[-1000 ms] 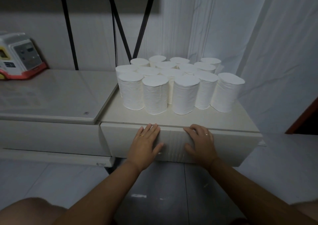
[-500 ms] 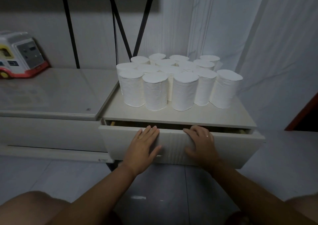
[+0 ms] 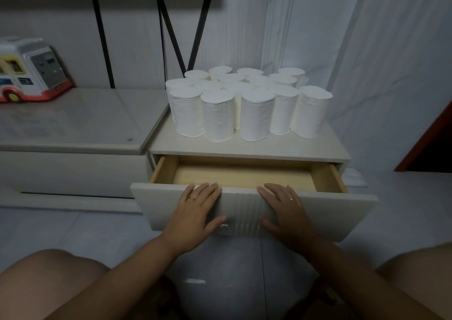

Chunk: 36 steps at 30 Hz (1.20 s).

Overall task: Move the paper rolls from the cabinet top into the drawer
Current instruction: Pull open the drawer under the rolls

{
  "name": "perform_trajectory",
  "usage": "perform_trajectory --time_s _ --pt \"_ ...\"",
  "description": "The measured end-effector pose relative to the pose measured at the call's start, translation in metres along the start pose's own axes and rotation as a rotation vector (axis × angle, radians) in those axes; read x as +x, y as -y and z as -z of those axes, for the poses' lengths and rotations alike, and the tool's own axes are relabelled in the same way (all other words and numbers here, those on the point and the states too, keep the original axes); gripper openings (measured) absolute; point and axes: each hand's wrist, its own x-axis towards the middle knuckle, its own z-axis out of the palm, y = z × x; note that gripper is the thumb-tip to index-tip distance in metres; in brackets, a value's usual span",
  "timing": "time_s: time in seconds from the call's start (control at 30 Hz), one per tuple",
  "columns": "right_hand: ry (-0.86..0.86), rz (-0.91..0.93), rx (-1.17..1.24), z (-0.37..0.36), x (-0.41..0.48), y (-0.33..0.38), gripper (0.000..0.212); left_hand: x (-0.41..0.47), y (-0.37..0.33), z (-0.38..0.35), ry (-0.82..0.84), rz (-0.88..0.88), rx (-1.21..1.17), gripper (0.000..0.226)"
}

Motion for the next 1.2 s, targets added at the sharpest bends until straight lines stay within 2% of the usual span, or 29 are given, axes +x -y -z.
perform_trajectory --time_s 0.6,1.2 --pt "0.095 0.031 0.013 0.020 -0.070 0.038 0.075 -0.065 -0.023 0.027 0.158 -0.013 -0.059 0.074" --pt "0.195 -0.057 0.066 0.023 -0.103 0.055 0.070 -0.082 -0.043 0.048 0.092 0.028 -0.257 0.066"
